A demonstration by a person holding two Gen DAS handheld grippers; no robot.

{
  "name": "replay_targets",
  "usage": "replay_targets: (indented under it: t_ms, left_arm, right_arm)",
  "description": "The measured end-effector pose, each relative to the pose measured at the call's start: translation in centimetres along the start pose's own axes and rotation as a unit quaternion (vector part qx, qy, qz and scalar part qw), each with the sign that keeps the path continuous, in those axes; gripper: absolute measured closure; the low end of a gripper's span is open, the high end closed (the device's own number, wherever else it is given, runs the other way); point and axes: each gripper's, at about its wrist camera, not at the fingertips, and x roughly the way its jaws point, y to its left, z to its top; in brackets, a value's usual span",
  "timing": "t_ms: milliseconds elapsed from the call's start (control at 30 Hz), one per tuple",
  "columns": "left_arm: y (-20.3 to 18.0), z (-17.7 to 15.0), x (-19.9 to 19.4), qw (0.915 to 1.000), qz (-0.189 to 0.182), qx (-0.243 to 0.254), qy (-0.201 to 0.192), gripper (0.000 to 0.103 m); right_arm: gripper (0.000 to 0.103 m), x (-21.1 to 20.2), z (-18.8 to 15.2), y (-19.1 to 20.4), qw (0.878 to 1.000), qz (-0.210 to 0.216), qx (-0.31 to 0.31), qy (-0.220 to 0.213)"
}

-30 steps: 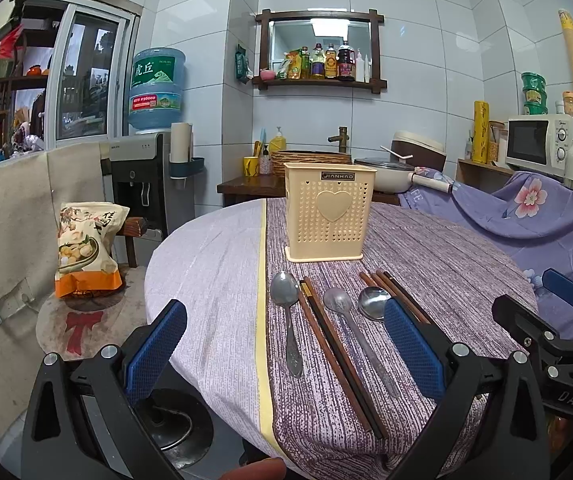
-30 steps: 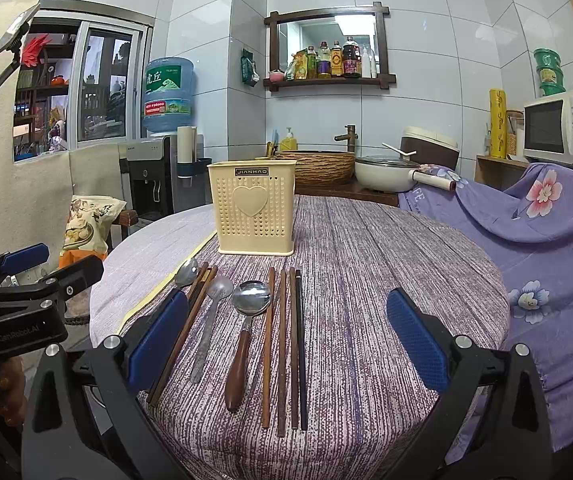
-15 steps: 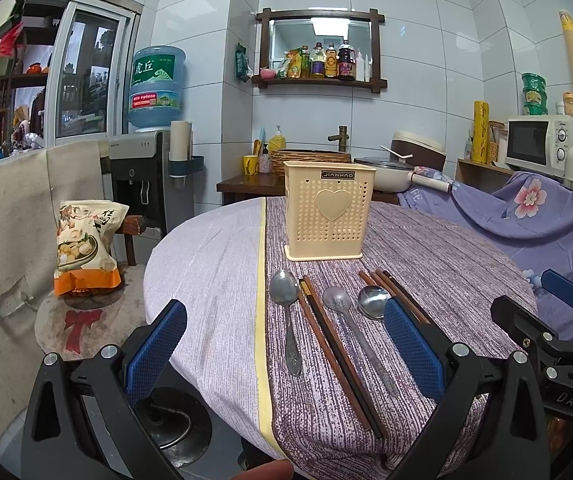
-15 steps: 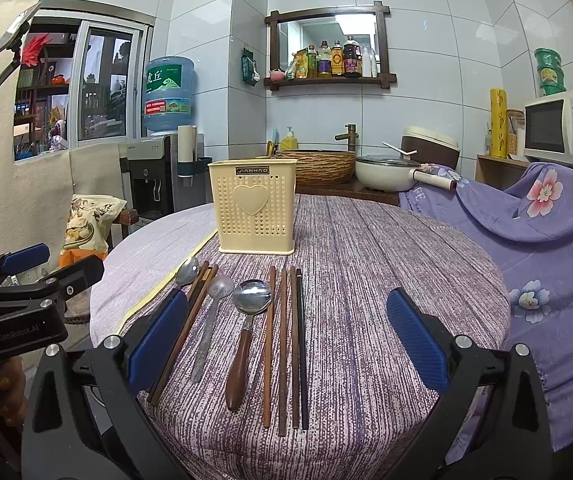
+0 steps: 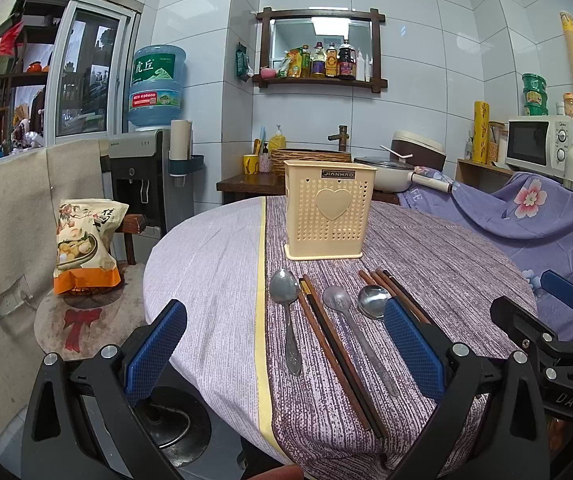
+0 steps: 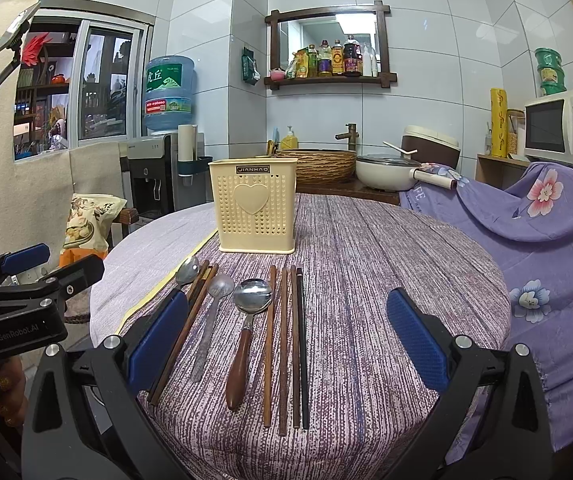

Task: Organize utensils
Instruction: 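Lower the left tool onto the metal spoon while the right tool lowers onto a dark chopstick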

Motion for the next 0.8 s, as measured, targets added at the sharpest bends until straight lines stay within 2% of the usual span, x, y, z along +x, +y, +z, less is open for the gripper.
replay_targets:
  t_ms: [467,600,700,800]
  left_arm:
    - [0.0,-0.2,0.6,0.9999,0.000,0.002,0.011,0.006]
    - [1.0,-0.6,1.9,0.9994,0.004,-0.005,0.035,0.006]
    - [2.0,-0.7,3.2,0.9981,0.014,-0.011,0.059,0.006]
    - [2.8,-0.9,4.6,0.9963,0.021,-0.016,0.081,0.006]
  right_arm:
    - [0.005,0.2,-0.2,0.3,1.000,0.001,0.001,0.007]
    - [0.005,2.0,-1.1,0.3,0.999,0.003,-0.004,0.037]
    - [0.005,3.6,-1.5,0.0,0.998,-0.016,-0.011,0.067]
    - [0.005,5.0,-1.9,-1.0,0.996,-0.010,0.010,0.092]
